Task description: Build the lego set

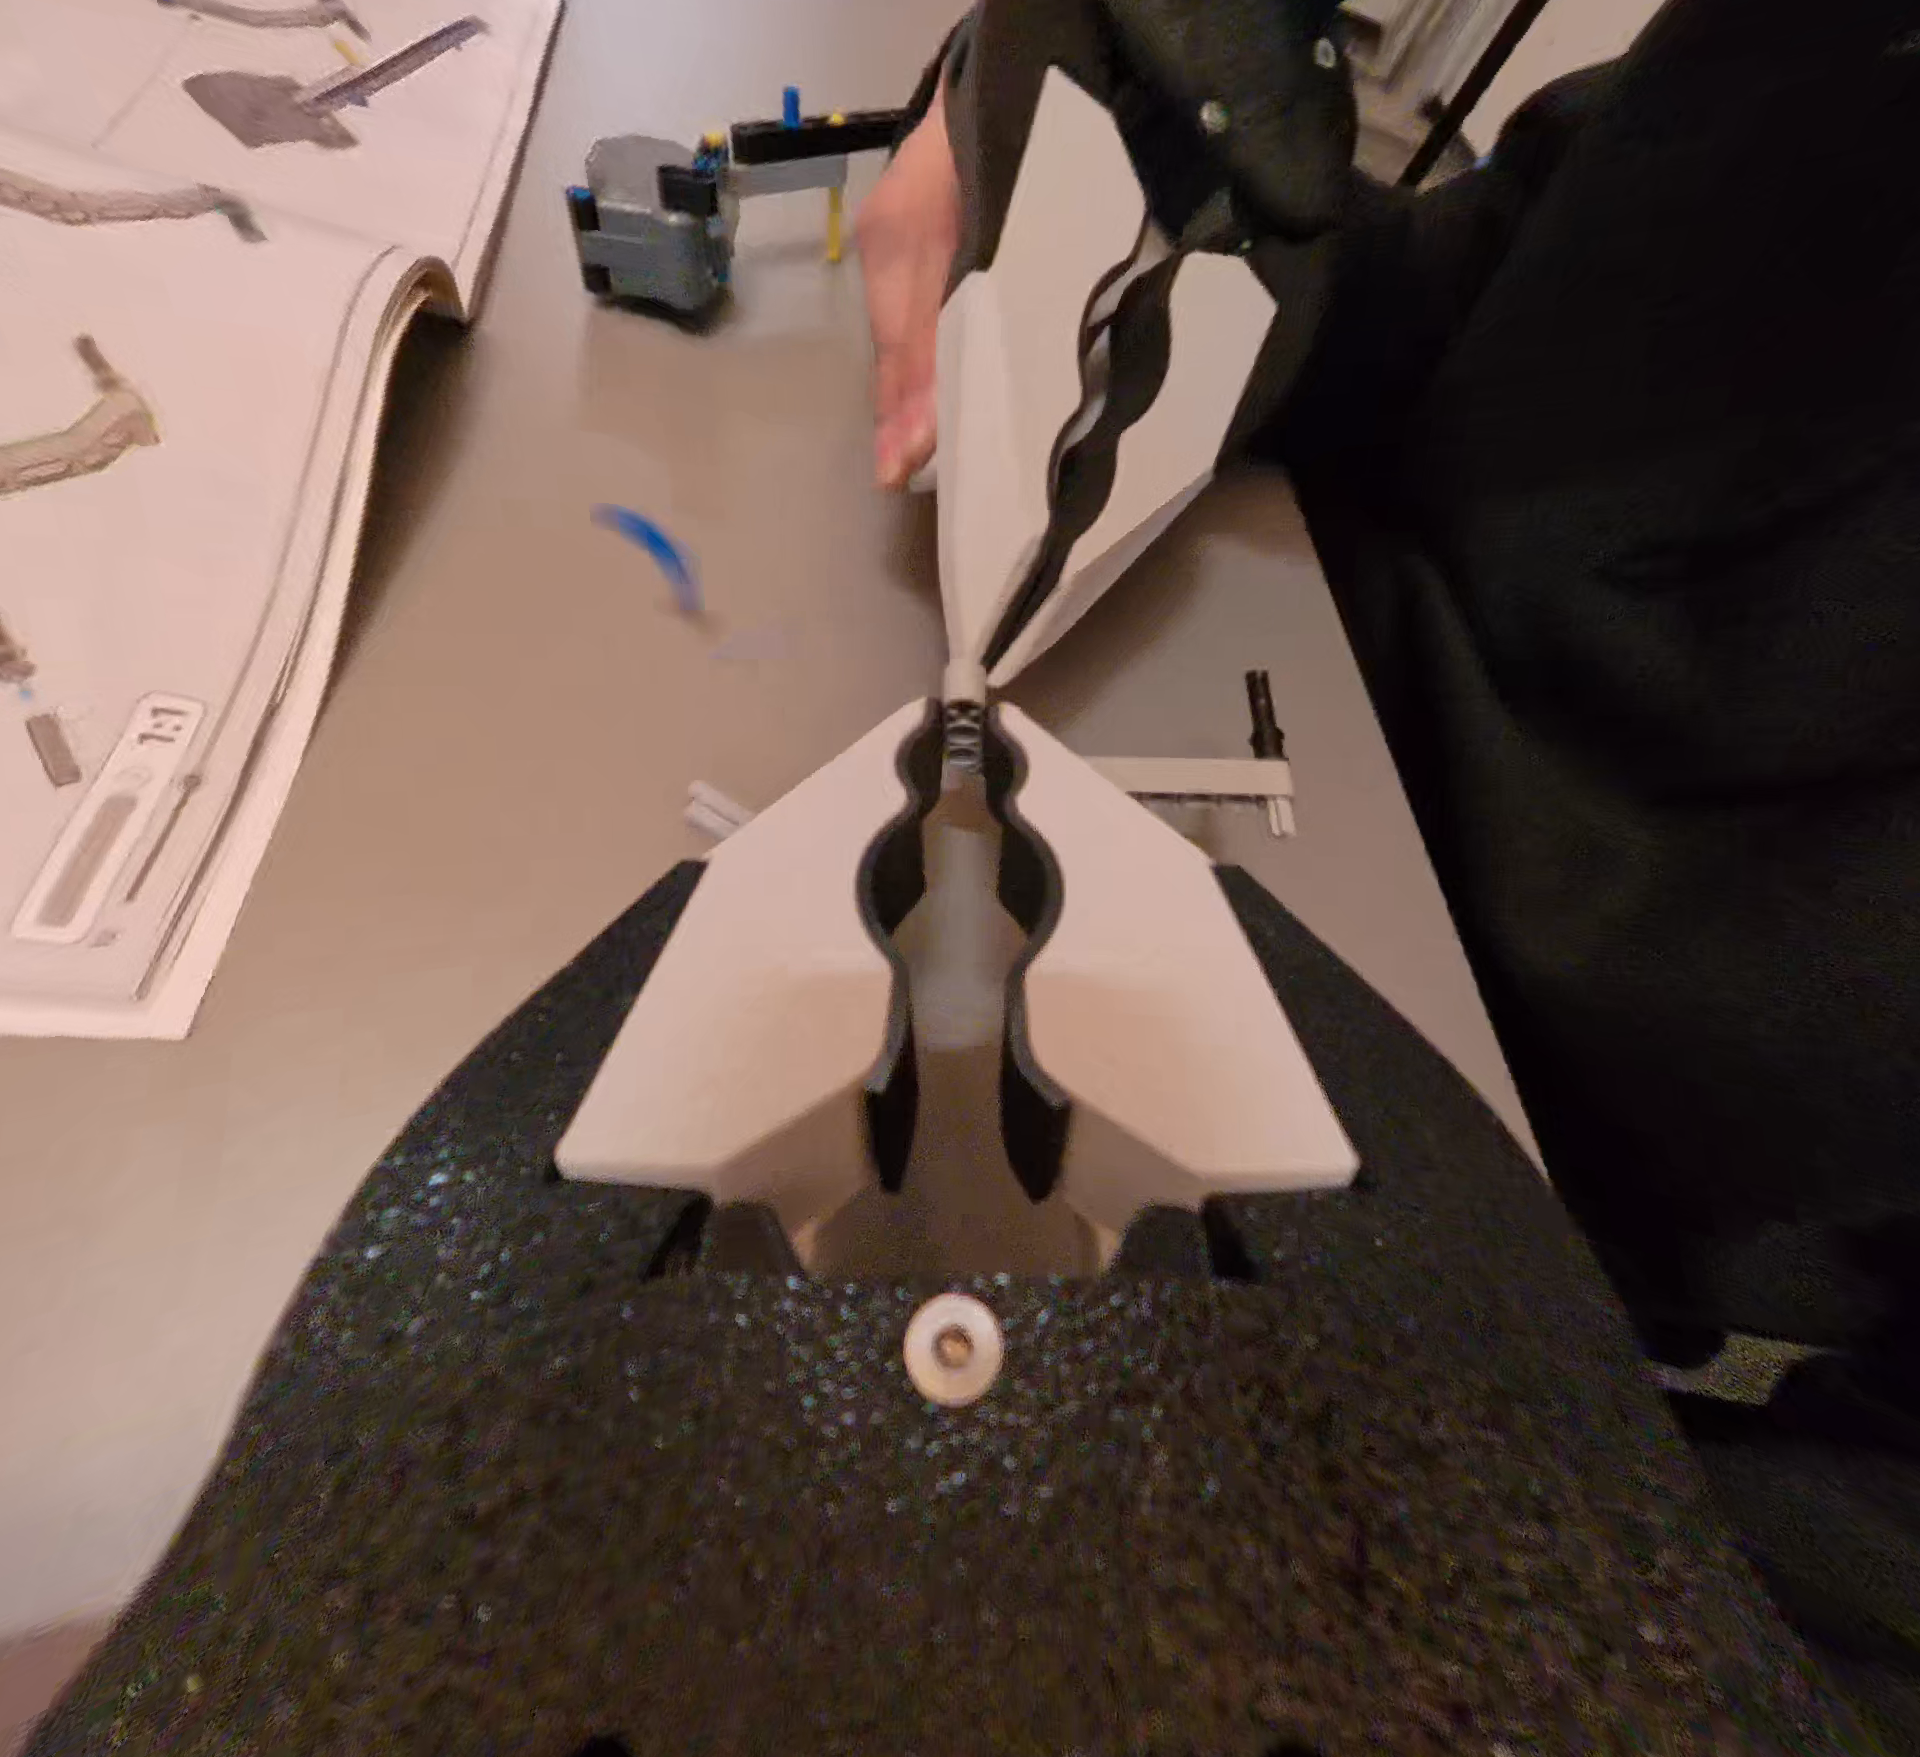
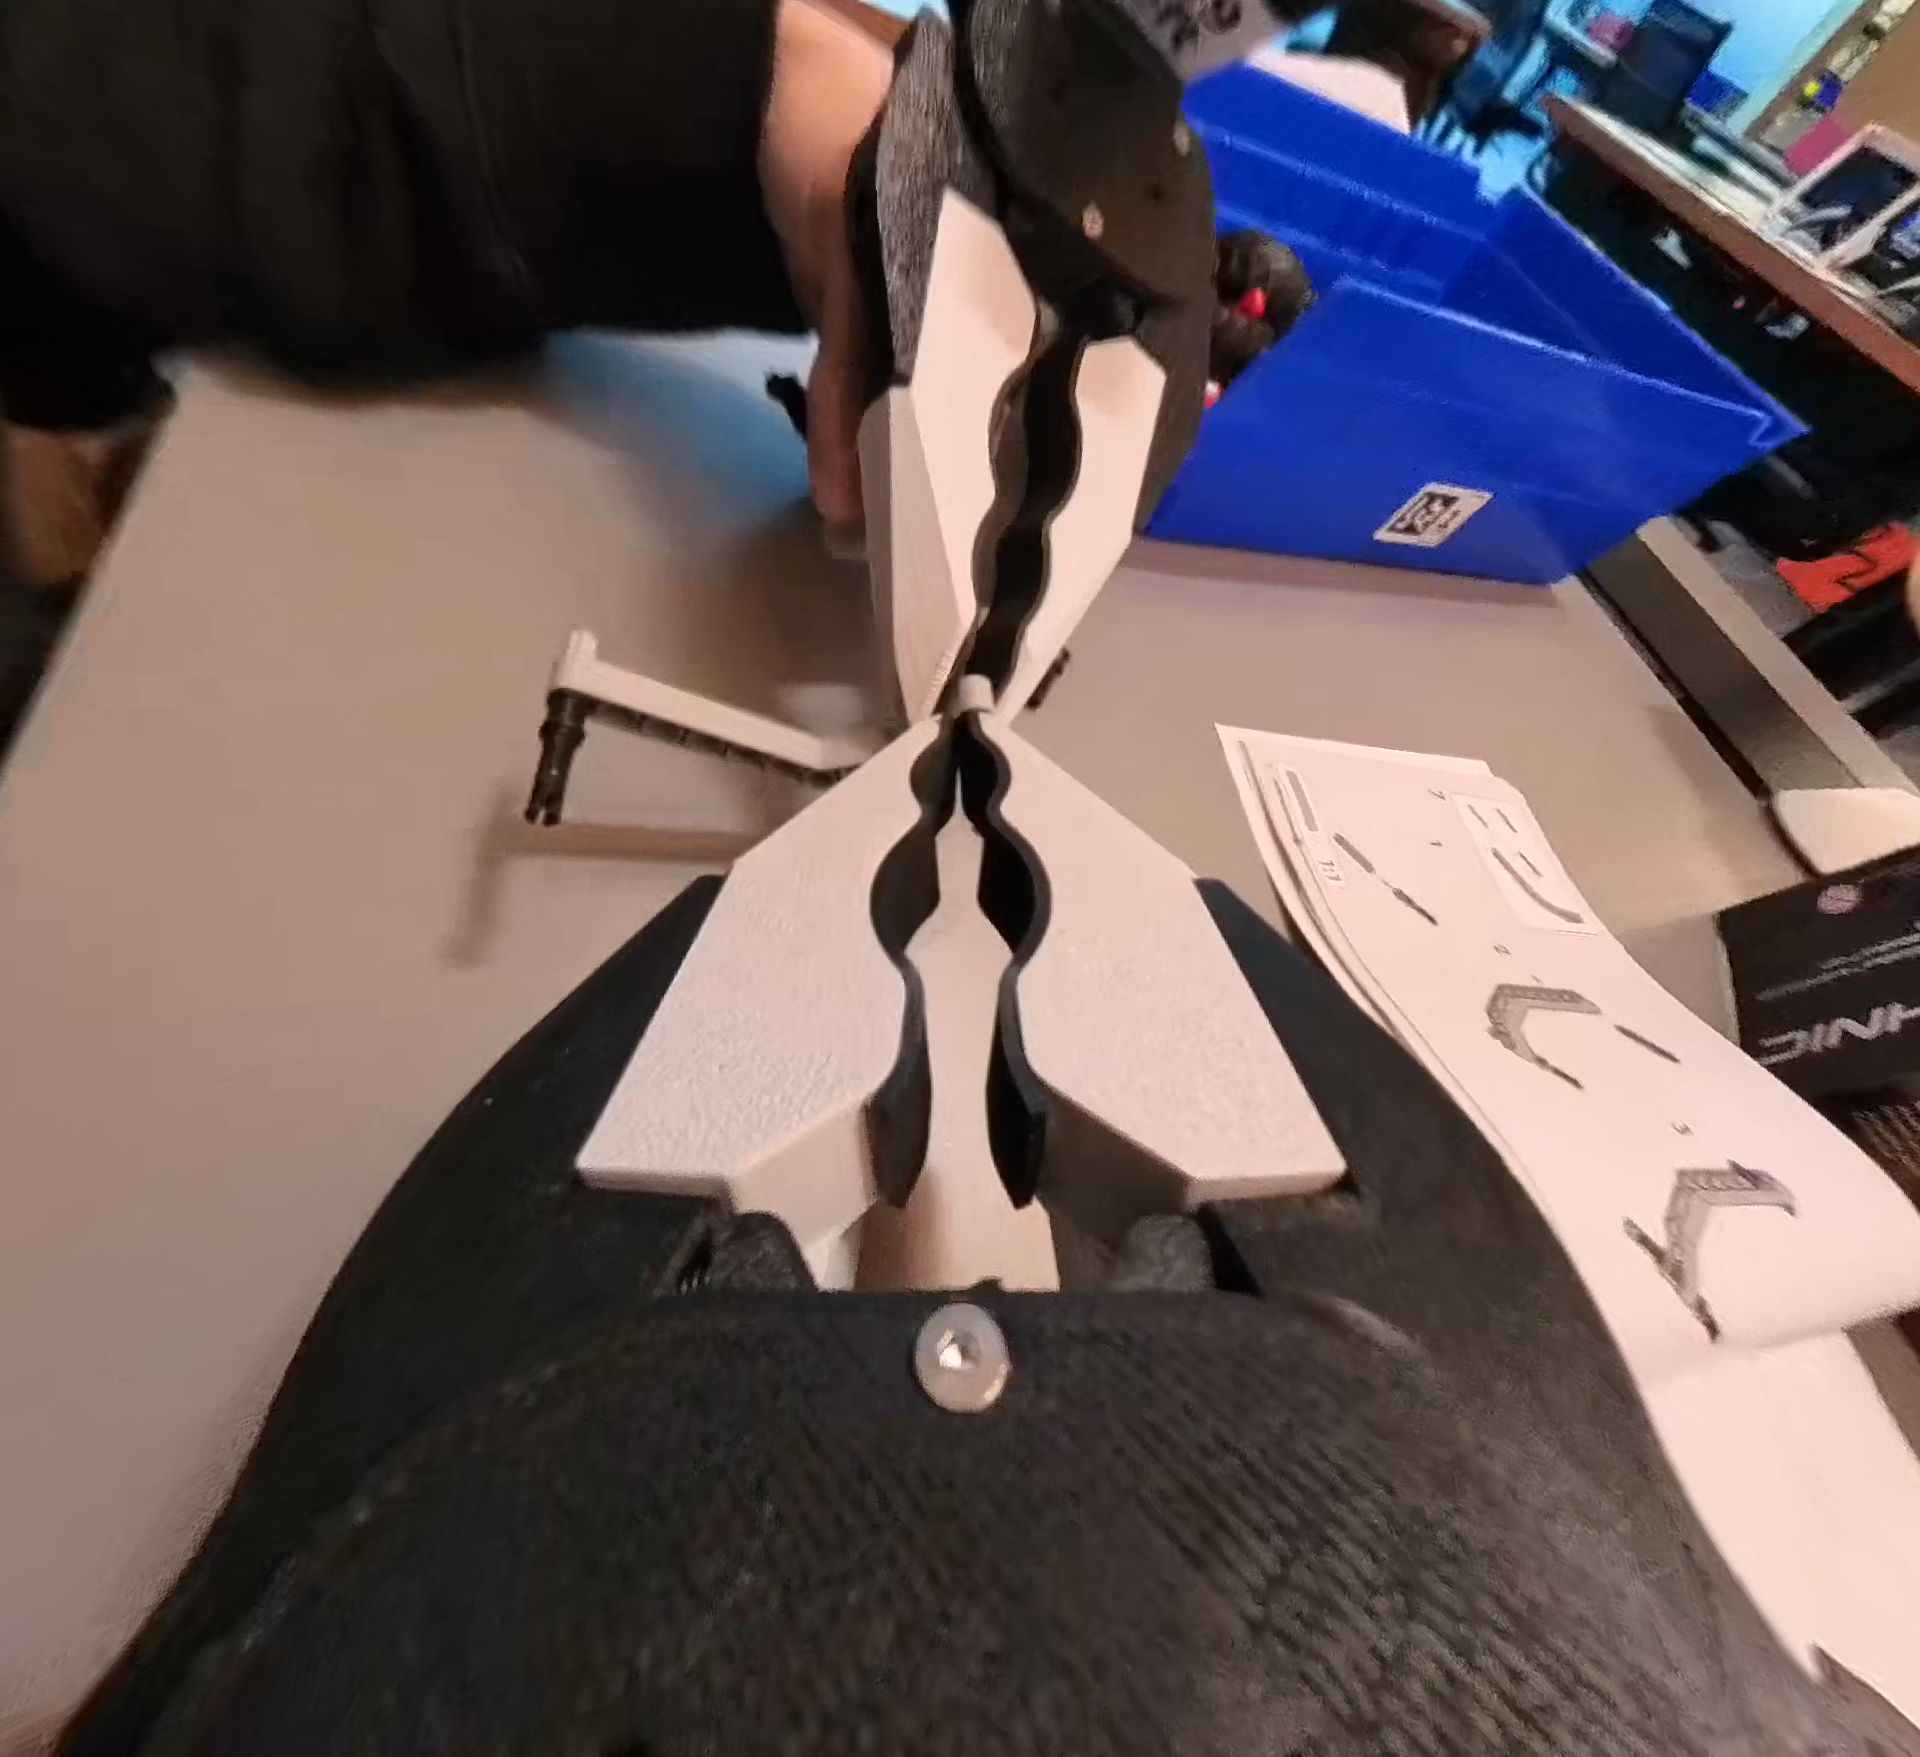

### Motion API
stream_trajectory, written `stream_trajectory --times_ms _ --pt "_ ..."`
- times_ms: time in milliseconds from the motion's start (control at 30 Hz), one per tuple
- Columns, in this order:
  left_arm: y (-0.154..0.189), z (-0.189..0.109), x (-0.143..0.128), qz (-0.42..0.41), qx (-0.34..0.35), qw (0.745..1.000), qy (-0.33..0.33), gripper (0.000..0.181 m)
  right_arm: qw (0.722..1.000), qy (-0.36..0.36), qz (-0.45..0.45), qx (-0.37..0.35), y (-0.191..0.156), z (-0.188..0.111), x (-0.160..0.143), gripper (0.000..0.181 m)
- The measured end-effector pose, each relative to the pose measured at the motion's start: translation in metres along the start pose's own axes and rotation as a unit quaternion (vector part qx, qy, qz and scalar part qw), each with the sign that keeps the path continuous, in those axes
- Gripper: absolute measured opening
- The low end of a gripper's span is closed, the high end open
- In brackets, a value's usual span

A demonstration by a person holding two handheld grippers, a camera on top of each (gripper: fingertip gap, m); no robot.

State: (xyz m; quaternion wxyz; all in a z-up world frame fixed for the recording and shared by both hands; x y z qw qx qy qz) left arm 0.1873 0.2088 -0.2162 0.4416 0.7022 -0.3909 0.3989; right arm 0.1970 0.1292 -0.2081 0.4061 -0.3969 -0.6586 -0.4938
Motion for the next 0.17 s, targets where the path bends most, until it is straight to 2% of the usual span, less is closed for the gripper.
stream_trajectory --times_ms 33,100,167 --pt "0.0009 -0.0005 0.0020 -0.001 -0.003 1.000 0.008 0.005 1.000 0.006 0.006 0.003 0.0002 -0.0014 0.0013 0.000" --pt "-0.0004 -0.0032 0.0069 -0.009 0.000 1.000 0.028 0.005 1.000 0.004 0.004 -0.002 0.0024 -0.0025 -0.0003 0.000" --pt "-0.0051 -0.0065 0.0035 -0.012 0.020 1.000 0.017 0.005 1.000 -0.011 -0.002 -0.001 0.0021 -0.0034 -0.0050 0.000"
Point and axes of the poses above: each gripper's, where its closed fingertips meet, z out along the fingers, x out of its top, y = z × x across the jaws, the point moved 5 cm from there along -z, back along the fingers, and after that the axes turned 11 degrees about y, right-handed, at the moved point
